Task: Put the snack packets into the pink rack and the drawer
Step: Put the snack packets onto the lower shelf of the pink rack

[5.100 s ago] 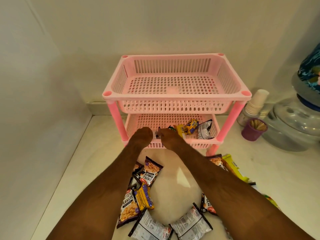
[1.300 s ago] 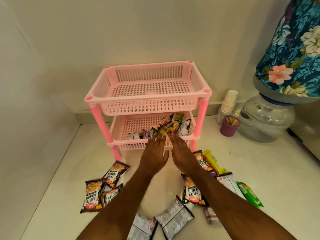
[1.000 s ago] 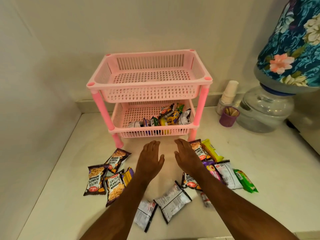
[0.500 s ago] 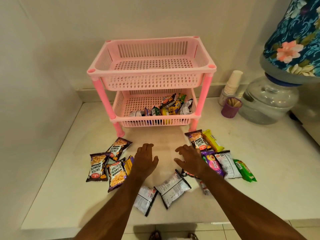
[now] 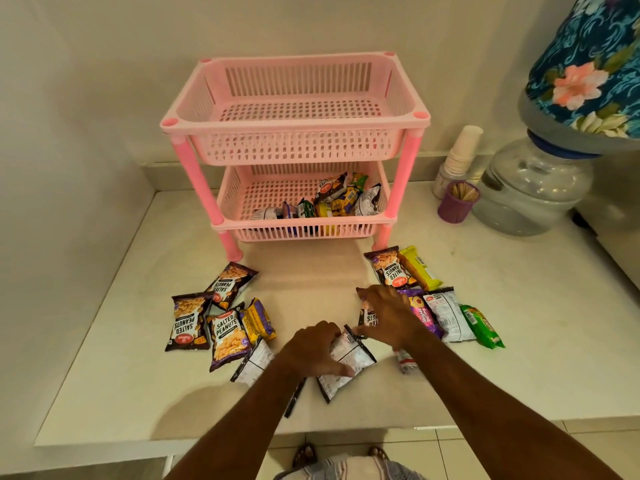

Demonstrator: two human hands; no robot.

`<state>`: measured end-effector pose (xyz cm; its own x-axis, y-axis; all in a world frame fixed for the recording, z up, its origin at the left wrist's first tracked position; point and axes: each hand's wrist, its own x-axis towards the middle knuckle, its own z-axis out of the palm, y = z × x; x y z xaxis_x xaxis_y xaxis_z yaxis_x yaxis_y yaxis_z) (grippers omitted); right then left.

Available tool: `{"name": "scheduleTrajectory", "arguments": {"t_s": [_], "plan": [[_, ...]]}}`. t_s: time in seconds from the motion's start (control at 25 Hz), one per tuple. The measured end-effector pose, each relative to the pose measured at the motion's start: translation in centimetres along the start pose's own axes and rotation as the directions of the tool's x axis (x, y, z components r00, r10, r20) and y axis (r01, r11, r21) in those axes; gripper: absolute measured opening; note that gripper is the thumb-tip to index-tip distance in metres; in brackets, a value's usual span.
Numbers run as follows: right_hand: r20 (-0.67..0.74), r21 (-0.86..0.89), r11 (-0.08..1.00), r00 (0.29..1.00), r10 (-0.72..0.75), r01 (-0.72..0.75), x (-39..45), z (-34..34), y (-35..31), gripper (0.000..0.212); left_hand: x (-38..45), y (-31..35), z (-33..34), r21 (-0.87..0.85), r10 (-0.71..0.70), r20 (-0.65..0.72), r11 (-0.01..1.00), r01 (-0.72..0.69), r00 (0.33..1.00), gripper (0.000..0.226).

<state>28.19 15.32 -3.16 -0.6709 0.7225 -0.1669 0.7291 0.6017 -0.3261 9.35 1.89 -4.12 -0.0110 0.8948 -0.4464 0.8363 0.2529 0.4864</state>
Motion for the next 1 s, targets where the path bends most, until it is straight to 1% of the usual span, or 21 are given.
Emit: {"name": "scheduleTrajectory", "arguments": {"t_s": [0.08,0.2,0.24,0.4,0.52,0.6,0.68,0.8,0.92,0.96,1.0], "plan": [[0.084,-0.039,0.999,0.996,-0.007,0.010,-0.1,0.1,0.3,0.102,0.1,0.1,0.2,-0.019,-0.021,0.009,1.000,0.021,1.000,0.084],[0.131,-0.119,0.992,0.991,-0.031,0.047,0.0,0.3,0.3,0.112,0.3,0.3,0.0,-0.101,-0.057,0.005,0.993,0.057,0.998,0.079],[0.129,-0.127,0.990,0.991,-0.038,0.055,0.0,0.4,0.4,0.109,0.3,0.4,-0.2,-0.140,-0.061,0.009,0.988,0.061,0.998,0.078],[0.063,-0.133,0.988,0.995,-0.071,0.079,0.5,0.0,0.6,0.086,0.4,0.3,-2.1,-0.275,-0.058,0.042,0.959,0.067,0.997,0.071],[-0.045,0.001,0.998,0.997,-0.066,0.066,0.9,-0.8,0.4,0.078,0.3,0.0,-4.4,-0.378,-0.064,0.015,0.923,0.065,0.998,0.063],[-0.125,0.136,0.989,0.991,-0.038,0.055,1.4,-1.9,-0.2,0.078,0.4,-0.3,-6.1,-0.508,-0.052,-0.014,0.861,0.038,0.999,0.057],[-0.190,0.273,0.959,0.982,-0.020,0.072,2.2,-3.4,-1.1,0.077,0.5,-0.6,-7.9,-0.657,-0.067,-0.050,0.754,0.018,0.996,0.045],[-0.203,0.463,0.884,0.978,0.035,0.064,4.0,-5.9,-2.7,0.073,1.0,-0.8,-10.3,-0.813,-0.135,-0.124,0.582,-0.023,0.983,0.037],[-0.221,0.520,0.847,0.975,0.004,0.114,6.3,-8.0,-4.1,0.074,1.8,-1.1,-12.7,-0.906,-0.219,-0.229,0.405,-0.125,0.948,0.034],[-0.223,0.523,0.842,0.975,-0.019,0.136,7.1,-8.7,-4.6,0.074,2.1,-1.1,-13.8,-0.915,-0.258,-0.259,0.375,-0.151,0.931,0.034],[-0.229,0.519,0.840,0.973,-0.040,0.156,8.1,-9.3,-5.1,0.075,2.4,-1.1,-14.8,-0.913,-0.298,-0.292,0.371,-0.171,0.909,0.033]]}}
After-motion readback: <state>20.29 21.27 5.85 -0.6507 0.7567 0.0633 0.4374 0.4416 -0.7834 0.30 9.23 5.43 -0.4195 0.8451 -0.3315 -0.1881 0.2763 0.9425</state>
